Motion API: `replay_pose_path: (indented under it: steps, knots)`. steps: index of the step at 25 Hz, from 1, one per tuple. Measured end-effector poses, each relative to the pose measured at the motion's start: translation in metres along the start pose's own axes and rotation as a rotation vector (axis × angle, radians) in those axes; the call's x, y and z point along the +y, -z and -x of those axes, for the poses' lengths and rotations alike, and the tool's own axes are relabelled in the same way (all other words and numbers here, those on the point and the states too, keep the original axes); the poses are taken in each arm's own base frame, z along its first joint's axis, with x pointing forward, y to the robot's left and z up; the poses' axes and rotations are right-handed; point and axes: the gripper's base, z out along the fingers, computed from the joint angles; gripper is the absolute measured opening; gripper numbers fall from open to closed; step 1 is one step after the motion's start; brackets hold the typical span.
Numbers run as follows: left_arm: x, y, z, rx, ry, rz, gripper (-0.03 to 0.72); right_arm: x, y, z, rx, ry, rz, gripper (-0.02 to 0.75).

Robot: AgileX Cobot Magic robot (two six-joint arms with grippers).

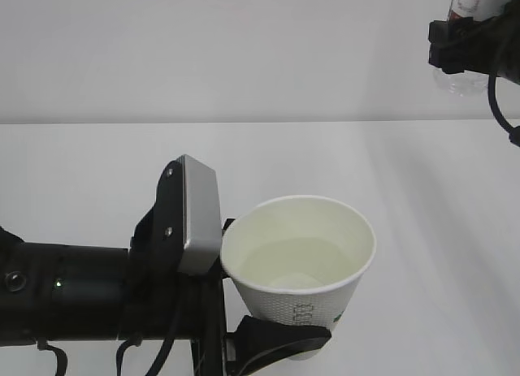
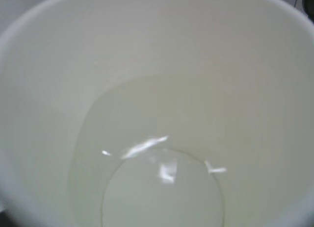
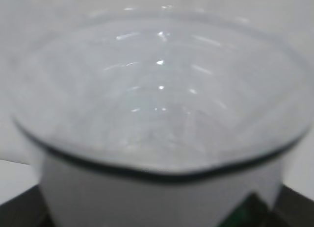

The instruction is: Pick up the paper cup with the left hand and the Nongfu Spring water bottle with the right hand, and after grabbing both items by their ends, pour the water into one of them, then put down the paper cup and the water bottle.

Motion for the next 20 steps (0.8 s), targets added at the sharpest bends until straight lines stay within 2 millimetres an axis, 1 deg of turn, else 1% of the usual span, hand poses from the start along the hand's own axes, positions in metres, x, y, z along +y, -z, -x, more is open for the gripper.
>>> replay_pose_path:
  steps: [3,20]
  knots:
    - [0.000,0.000,0.000,0.000,0.000,0.000,0.510,0.000,-0.001,-0.001,0.004,0.000,0.001,0.524]
    - [0.000,0.000,0.000,0.000,0.000,0.000,0.510,0.004,-0.020,-0.030,0.060,0.000,0.006,0.524]
